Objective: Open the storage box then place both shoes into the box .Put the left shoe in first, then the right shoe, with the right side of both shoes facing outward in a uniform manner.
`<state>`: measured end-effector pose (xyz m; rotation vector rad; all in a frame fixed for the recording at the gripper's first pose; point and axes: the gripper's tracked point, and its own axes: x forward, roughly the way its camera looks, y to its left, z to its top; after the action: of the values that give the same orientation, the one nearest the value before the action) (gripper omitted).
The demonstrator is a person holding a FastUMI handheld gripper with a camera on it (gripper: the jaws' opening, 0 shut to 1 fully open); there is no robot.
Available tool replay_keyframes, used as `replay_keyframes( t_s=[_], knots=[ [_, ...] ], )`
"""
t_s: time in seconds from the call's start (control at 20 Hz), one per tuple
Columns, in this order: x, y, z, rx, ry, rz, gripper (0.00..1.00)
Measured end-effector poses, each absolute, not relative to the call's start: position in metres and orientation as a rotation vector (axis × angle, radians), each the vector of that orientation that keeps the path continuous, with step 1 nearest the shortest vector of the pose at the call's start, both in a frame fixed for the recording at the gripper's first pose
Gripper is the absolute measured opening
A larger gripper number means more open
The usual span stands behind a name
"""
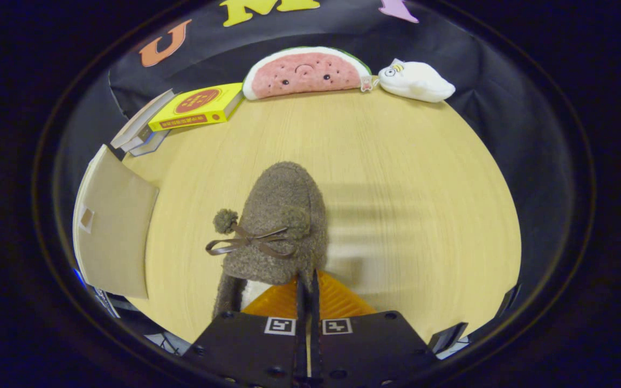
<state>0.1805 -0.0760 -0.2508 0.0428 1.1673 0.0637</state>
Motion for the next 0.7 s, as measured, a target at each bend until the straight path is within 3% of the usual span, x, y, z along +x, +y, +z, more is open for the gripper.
replay_keyframes(
  t_s=[0.3,0.7],
  knots=[
    [0.175,-0.072,-0.232,0.124,1.158,0.05,0.0],
    [0.155,-0.033,-0.133,0.164,1.022,0.095,0.0]
  ],
)
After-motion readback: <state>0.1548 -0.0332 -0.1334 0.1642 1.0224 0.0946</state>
